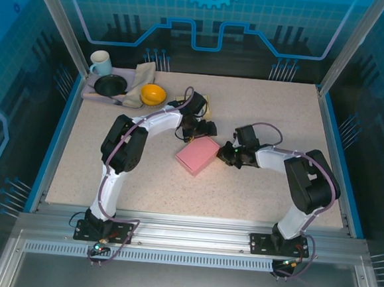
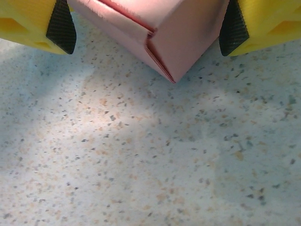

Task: Fold the paper box

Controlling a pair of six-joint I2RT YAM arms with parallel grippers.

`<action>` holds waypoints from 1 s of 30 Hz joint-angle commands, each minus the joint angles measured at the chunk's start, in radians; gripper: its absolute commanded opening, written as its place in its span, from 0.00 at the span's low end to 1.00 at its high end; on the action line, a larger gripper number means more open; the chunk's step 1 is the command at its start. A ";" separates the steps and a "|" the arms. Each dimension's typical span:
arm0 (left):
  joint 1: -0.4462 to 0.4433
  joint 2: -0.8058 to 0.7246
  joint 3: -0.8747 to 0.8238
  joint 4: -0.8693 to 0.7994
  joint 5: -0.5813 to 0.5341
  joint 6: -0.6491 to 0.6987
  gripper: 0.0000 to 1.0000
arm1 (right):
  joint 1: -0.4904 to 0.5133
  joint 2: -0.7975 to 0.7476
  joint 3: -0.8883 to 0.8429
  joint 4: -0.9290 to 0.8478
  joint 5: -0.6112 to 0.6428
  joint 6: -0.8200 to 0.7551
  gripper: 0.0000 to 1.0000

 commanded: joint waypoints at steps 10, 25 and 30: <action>0.050 -0.168 0.002 -0.034 -0.024 0.087 0.85 | -0.010 -0.310 -0.110 -0.254 0.139 -0.320 0.20; 0.065 -0.805 -0.532 -0.108 -0.423 -0.212 0.96 | -0.071 -0.533 0.178 -0.434 0.351 -0.669 1.00; 0.046 -0.895 -0.750 -0.101 -0.320 -0.503 0.99 | -0.087 -0.383 0.390 -0.523 0.342 -0.663 1.00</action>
